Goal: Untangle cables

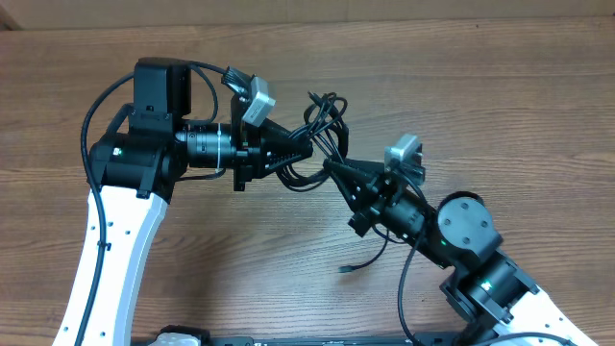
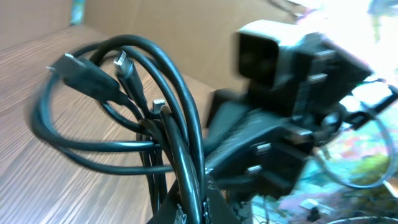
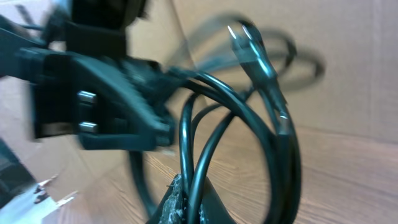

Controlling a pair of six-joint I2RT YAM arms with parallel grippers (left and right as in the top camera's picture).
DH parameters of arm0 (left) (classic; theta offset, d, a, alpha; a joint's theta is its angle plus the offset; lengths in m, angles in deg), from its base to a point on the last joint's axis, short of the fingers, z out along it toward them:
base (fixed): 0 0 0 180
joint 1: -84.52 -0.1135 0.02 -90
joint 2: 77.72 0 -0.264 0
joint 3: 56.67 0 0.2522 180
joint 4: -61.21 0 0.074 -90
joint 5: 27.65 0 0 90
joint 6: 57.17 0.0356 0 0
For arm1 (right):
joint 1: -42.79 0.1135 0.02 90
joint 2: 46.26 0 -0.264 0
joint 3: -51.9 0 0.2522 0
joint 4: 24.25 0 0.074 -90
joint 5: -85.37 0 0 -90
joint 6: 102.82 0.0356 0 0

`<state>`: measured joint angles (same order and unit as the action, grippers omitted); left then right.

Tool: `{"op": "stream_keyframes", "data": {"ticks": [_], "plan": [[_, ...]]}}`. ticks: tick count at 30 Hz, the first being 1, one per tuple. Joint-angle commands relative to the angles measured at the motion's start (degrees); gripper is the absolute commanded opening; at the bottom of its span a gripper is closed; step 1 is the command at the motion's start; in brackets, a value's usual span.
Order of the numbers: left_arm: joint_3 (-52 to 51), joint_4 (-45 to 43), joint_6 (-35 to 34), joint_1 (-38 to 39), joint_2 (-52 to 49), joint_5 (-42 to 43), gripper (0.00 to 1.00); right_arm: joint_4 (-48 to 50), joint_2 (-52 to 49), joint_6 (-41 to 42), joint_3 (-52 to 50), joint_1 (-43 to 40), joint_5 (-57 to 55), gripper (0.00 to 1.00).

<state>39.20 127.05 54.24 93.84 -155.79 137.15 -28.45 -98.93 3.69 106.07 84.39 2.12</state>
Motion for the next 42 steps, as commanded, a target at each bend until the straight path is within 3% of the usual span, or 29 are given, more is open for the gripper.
{"op": "stream_keyframes", "data": {"ticks": [1,5,9,15,25,28,30,31,32,35,42], "plan": [[0.52,1.2,3.54,0.57,0.07,7.78,0.04,1.55,-2.12,0.9,2.49,-0.55,-3.23,0.04],[0.52,4.94,6.14,0.7,0.07,7.85,0.04,4.46,-3.54,1.55,2.49,-0.55,-3.26,0.04],[0.52,10.8,13.88,1.81,0.07,10.64,0.04,6.58,-5.18,2.51,2.49,-0.55,-3.23,0.04],[0.52,12.44,19.78,6.64,0.07,15.87,0.04,6.62,-8.68,4.52,2.49,-0.55,-3.32,0.04],[0.52,12.35,20.13,11.17,0.17,15.82,0.04,6.12,-10.69,8.0,2.49,-6.45,-3.52,0.06],[0.52,12.26,20.59,10.51,0.17,15.82,0.04,6.1,-10.67,8.2,2.49,-8.15,1.07,0.24],[0.52,12.17,20.61,9.22,0.17,15.8,0.04,5.14,-10.62,8.2,2.49,-8.92,5.9,0.43],[0.52,12.15,20.63,8.61,0.17,15.8,0.04,4.5,-10.56,8.2,2.49,-8.96,7.15,0.46],[0.52,12.02,20.63,7.8,0.17,15.8,0.04,3.04,-10.54,8.2,2.49,-8.94,8.66,0.69],[0.52,10.75,20.61,4.33,0.17,15.8,0.04,-1.33,-10.34,8.2,2.49,-8.94,12.07,1.0],[0.52,7.67,20.13,-3.23,0.17,15.78,0.04,-12.04,-10.25,10.82,2.49,-8.87,23.12,1.0]]}}
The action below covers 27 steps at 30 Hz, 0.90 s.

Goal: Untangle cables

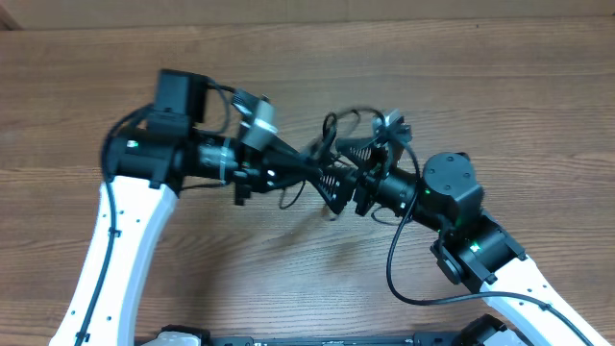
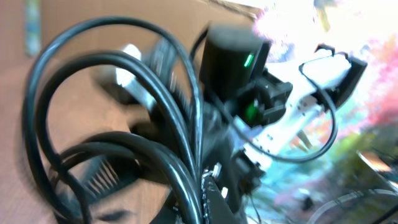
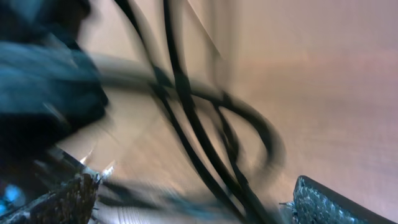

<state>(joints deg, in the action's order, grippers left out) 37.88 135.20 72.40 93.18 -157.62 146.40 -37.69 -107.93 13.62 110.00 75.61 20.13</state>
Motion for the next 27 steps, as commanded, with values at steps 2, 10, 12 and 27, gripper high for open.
{"op": "stream_keyframes", "data": {"ticks": [2,10,12,27], "plan": [[1.84,-0.48,1.97,-3.56,2.01,6.51,0.04,-4.83,-1.25,1.64,-1.46,-0.04,7.63,1.0],[1.84,-0.22,1.99,-4.68,1.99,0.26,0.04,-12.04,-0.76,1.86,-1.44,-1.55,10.91,1.0],[1.84,0.52,2.03,-4.33,1.99,-5.49,0.04,-13.46,1.51,3.04,-1.44,-4.94,10.99,1.0],[1.84,2.16,2.67,-0.39,1.9,-10.58,0.04,2.93,12.5,31.04,-1.44,-16.92,23.28,1.0]]}}
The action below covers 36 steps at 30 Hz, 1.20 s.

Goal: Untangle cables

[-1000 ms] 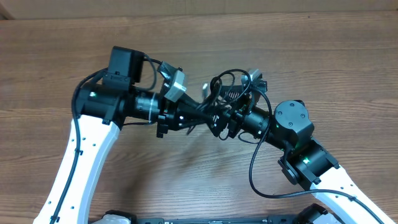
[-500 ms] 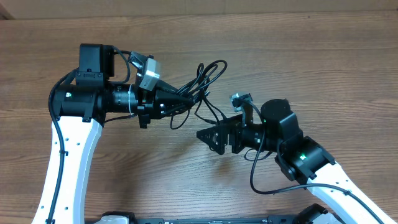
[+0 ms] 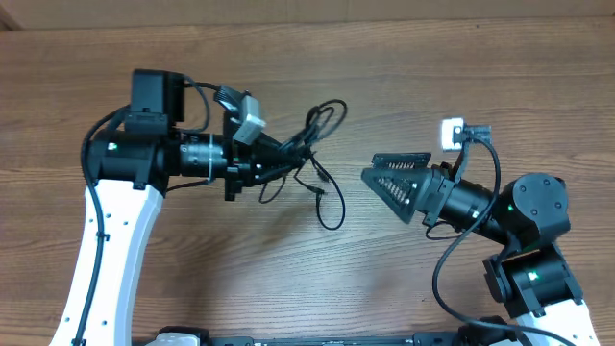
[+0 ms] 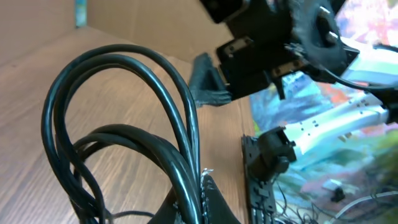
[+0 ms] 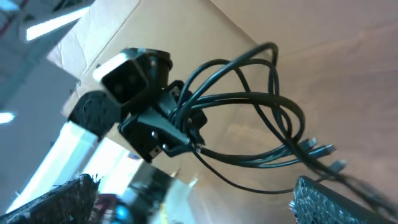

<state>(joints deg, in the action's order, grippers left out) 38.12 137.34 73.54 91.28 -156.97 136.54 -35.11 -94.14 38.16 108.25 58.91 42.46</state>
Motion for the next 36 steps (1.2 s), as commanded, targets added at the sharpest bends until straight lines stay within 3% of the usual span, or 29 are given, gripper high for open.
{"op": "stream_keyframes", "data": {"ticks": [1,5,10,13,31,36], "plan": [[1.6,0.0,1.53,1.84,1.25,-0.7,0.04,0.37,-2.1,6.97,0.31,-0.2,0.98,1.0],[1.6,0.02,1.53,3.13,1.25,-0.74,0.04,2.95,-5.6,13.14,0.31,1.2,1.07,1.0],[1.57,0.33,1.55,4.98,1.25,-1.68,0.04,21.0,-9.94,21.51,0.31,2.21,2.56,1.0],[1.57,0.37,1.57,5.86,1.25,-1.55,0.04,25.86,-12.09,27.02,0.31,2.32,2.78,1.0],[1.36,0.85,1.53,11.67,-1.75,-7.13,0.04,36.72,-13.44,29.94,0.31,4.55,0.28,0.93],[1.33,1.79,1.51,11.69,-4.94,-7.08,0.04,35.58,-14.8,24.57,0.31,4.31,-3.39,0.86]]}}
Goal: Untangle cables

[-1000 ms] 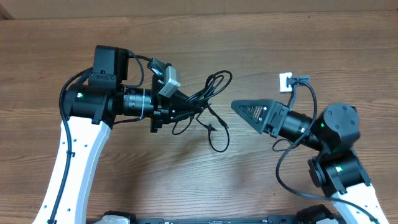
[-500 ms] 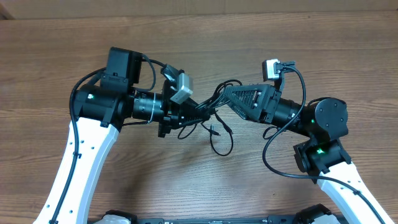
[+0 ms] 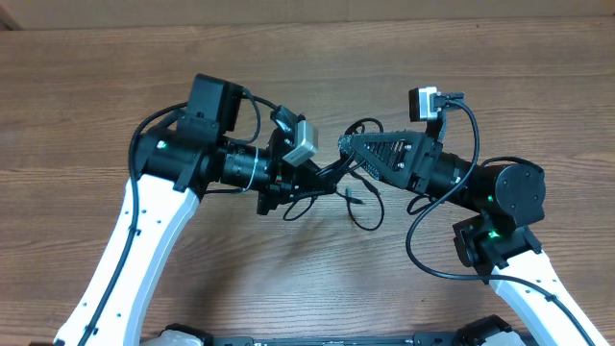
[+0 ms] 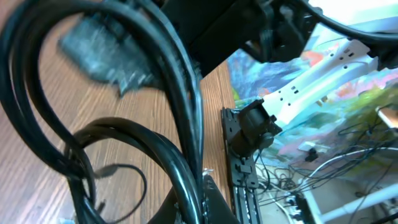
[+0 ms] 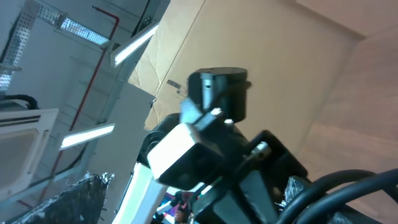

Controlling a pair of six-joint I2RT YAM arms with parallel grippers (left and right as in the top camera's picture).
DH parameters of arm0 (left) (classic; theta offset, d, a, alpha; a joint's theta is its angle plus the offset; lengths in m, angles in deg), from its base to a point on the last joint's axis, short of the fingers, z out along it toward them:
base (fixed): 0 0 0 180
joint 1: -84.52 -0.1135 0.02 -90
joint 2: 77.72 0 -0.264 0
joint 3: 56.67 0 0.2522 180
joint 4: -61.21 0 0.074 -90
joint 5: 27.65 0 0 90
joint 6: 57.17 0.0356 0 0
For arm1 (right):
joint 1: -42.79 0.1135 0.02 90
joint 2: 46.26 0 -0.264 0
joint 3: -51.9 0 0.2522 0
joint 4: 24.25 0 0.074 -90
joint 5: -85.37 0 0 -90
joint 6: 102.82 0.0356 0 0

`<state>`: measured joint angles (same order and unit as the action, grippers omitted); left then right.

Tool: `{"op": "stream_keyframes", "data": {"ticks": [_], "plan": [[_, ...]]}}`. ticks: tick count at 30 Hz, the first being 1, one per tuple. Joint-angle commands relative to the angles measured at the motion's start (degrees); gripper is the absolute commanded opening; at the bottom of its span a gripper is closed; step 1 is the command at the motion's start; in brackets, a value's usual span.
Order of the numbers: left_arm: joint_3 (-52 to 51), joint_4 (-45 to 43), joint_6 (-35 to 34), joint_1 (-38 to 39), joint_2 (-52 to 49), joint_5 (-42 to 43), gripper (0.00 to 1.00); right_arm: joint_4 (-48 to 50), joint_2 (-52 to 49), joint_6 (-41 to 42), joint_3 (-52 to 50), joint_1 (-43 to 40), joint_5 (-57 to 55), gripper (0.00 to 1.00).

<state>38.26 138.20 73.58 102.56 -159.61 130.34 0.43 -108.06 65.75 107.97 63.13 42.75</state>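
Observation:
A tangled bundle of black cables (image 3: 348,181) hangs over the wooden table (image 3: 500,77), its plug ends (image 3: 357,200) trailing down. My left gripper (image 3: 320,179) is shut on the bundle; in the left wrist view the thick strands (image 4: 180,118) run up out of its fingertips (image 4: 196,202). My right gripper (image 3: 348,144) stands open just right of the left one, its tips at the top of the bundle. In the right wrist view its fingers (image 5: 84,193) are spread wide, the left gripper (image 5: 261,162) close ahead and cable strands (image 5: 354,190) at the lower right.
Both arms meet over the middle of the table. The right arm's own grey cable (image 3: 423,255) loops down below it. The left wrist camera (image 3: 299,140) sits close to the right gripper's tips. Beyond the table edge the left wrist view shows a cluttered floor (image 4: 311,143).
My right gripper, then open and well off to the right of the bundle, now stands open against the bundle's top. The left arm has moved right with the cables still in its grip.
At first both grippers were shut on the bundle. Then the right one was open close beside it, and later open far to the right, with the cables hanging from the left gripper alone. Now the right gripper is back at the bundle, open.

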Motion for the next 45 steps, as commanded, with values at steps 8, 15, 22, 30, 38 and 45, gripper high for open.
{"op": "stream_keyframes", "data": {"ticks": [8,15,22,30,38,45], "plan": [[1.18,5.09,1.53,0.55,-6.6,-0.87,0.04,0.07,-8.17,-11.67,0.59,-2.21,-6.84,0.58],[1.18,6.8,5.53,0.52,-6.58,0.85,0.04,-0.13,-12.28,-12.17,0.59,-3.48,1.2,0.58],[1.18,5.44,7.3,0.5,-6.6,-1.01,0.04,0.04,-12.26,-10.93,0.57,-2.99,13.77,0.54],[1.18,5.53,7.28,-2.93,-6.6,-1.46,0.04,-7.8,-12.26,-15.45,0.57,-7.02,14.19,0.71],[1.18,5.33,7.32,-4.26,-6.6,0.63,0.04,-11.52,-12.26,-14.34,0.57,-7.17,14.86,0.72],[1.16,5.35,7.3,-3.34,-6.6,0.57,0.04,-4.46,-12.26,-7.39,0.57,-7.19,15.74,0.72]]}}
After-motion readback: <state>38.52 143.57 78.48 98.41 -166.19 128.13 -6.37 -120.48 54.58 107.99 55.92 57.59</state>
